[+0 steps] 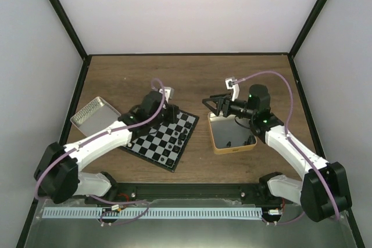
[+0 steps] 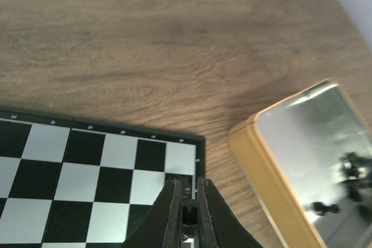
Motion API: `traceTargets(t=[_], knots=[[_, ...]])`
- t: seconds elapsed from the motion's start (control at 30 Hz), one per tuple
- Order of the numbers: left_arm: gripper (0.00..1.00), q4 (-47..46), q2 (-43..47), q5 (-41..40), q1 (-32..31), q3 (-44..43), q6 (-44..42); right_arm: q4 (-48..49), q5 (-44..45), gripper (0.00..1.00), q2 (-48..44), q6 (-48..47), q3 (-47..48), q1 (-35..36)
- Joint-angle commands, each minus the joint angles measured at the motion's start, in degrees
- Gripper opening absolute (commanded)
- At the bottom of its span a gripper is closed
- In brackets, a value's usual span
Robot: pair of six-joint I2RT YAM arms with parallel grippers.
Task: Set up the chess pieces on the board
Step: Place the chess piece on the chessboard.
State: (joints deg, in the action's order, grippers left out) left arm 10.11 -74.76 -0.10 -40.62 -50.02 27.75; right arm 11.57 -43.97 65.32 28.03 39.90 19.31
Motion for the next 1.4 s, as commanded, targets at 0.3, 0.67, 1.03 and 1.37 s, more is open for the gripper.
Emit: traceTargets(t=[0.3,0.67,1.03,1.37], knots=[[0.04,-12.4,-13.9,-13.05,-4.47,0.98,-6.05,0.02,3.17,0.73,-0.17,2.83,-1.51,-0.17],[0.04,-18.8,-23.75,-14.1,-4.46,-1.77,-10.4,-0.22,3.51,0.73,0.27,3.03,-1.67,-0.21],[0.04,-19.84,-28.58,-13.29,-4.37,-3.47,-12.6,-0.53,3.8,0.72,0.92,2.78,-1.33,-0.16],[0.13,-17.99,-29.34,-12.77,-4.37,-3.73,-13.33,-0.76,4.06,0.72,1.02,2.77,-1.22,-0.17]])
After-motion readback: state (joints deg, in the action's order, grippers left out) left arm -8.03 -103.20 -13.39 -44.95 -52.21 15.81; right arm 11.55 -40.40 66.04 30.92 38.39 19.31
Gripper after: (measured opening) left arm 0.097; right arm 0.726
